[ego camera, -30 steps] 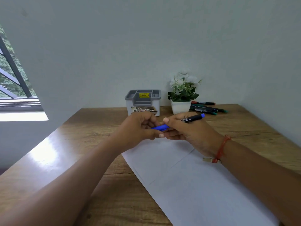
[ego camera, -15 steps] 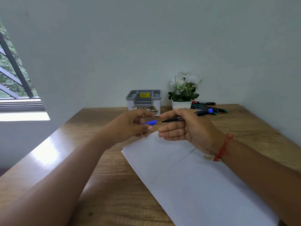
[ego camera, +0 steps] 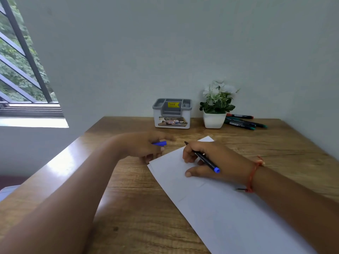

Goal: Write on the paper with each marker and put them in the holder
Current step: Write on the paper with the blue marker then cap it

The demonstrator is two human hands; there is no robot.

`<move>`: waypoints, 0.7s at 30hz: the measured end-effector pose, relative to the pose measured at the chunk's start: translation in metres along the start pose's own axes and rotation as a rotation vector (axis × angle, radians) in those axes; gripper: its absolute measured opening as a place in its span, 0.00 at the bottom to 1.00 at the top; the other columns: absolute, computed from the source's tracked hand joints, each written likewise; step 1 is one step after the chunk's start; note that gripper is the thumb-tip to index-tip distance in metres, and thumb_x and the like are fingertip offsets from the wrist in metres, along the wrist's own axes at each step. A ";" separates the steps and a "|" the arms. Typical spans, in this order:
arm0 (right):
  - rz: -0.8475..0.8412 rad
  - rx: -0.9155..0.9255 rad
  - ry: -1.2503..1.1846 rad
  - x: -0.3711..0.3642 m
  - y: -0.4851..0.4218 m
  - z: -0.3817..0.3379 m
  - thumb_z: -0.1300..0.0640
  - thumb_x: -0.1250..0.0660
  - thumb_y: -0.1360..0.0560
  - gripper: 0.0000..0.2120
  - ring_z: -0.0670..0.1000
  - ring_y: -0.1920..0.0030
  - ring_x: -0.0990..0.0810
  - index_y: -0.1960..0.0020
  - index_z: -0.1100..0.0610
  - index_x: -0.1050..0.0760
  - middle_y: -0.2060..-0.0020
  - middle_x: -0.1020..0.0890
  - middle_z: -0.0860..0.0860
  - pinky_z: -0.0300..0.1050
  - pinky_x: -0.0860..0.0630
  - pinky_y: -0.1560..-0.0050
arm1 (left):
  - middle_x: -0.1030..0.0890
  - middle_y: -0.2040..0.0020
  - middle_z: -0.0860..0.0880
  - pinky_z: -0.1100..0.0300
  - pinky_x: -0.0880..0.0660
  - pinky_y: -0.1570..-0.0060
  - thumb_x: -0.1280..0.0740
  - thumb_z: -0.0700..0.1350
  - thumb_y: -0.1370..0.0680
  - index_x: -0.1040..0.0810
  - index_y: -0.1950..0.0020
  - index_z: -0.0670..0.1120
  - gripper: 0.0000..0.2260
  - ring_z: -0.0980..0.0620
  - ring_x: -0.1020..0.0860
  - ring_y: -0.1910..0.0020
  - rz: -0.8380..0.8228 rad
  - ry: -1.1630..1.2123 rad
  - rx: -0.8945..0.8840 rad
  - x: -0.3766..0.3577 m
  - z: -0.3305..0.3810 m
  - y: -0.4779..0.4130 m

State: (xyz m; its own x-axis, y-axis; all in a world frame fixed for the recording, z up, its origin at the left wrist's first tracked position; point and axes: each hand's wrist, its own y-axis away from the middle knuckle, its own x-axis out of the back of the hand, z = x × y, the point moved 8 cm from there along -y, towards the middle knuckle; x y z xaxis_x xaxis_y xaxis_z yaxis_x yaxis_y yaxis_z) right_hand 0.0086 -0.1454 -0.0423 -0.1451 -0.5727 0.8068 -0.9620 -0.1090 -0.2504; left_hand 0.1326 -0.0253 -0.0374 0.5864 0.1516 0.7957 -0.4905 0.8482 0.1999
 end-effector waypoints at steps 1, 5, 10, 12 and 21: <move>-0.004 0.004 0.010 0.000 0.000 -0.001 0.47 0.22 0.28 0.14 0.42 0.47 0.19 0.47 0.46 0.23 0.52 0.19 0.41 0.32 0.24 0.50 | 0.20 0.55 0.46 0.60 0.25 0.63 0.38 0.44 0.18 0.25 0.38 0.59 0.12 0.53 0.22 0.64 -0.012 -0.017 0.010 -0.001 -0.001 -0.001; -0.009 -0.002 0.053 0.001 0.001 -0.004 0.46 0.23 0.28 0.15 0.41 0.47 0.19 0.46 0.46 0.23 0.51 0.18 0.42 0.33 0.23 0.49 | 0.20 0.48 0.43 0.62 0.27 0.64 0.33 0.45 0.20 0.21 0.46 0.49 0.04 0.53 0.24 0.62 -0.007 -0.007 0.017 -0.001 -0.001 -0.002; -0.029 -0.020 0.079 0.003 -0.003 -0.008 0.45 0.22 0.29 0.16 0.39 0.48 0.19 0.44 0.47 0.22 0.50 0.17 0.42 0.30 0.23 0.51 | 0.19 0.54 0.47 0.63 0.25 0.63 0.28 0.44 0.23 0.22 0.46 0.48 0.08 0.54 0.22 0.63 -0.143 0.020 0.020 -0.001 -0.005 0.001; -0.064 -0.041 0.119 0.004 -0.006 -0.008 0.45 0.23 0.28 0.18 0.39 0.48 0.19 0.43 0.48 0.22 0.50 0.17 0.42 0.31 0.23 0.51 | 0.18 0.53 0.47 0.63 0.24 0.61 0.26 0.43 0.25 0.22 0.46 0.49 0.09 0.54 0.22 0.62 -0.194 -0.001 0.019 -0.001 -0.010 0.003; 0.353 -0.355 -0.757 0.000 -0.029 -0.027 0.39 0.42 0.21 0.26 0.52 0.63 0.15 0.47 0.59 0.17 0.63 0.16 0.57 0.43 0.18 0.65 | 0.18 0.55 0.52 0.63 0.26 0.56 0.23 0.48 0.28 0.18 0.50 0.55 0.09 0.57 0.22 0.60 -0.121 0.061 -0.077 -0.001 -0.026 0.005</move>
State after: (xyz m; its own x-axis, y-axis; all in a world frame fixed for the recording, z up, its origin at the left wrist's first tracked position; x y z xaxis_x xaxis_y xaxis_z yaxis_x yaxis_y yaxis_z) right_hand 0.0306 -0.1204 -0.0203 -0.3745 -0.9200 0.1157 -0.9235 0.3589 -0.1353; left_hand 0.1466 -0.0081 -0.0516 0.6776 0.0745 0.7316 -0.3643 0.8982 0.2459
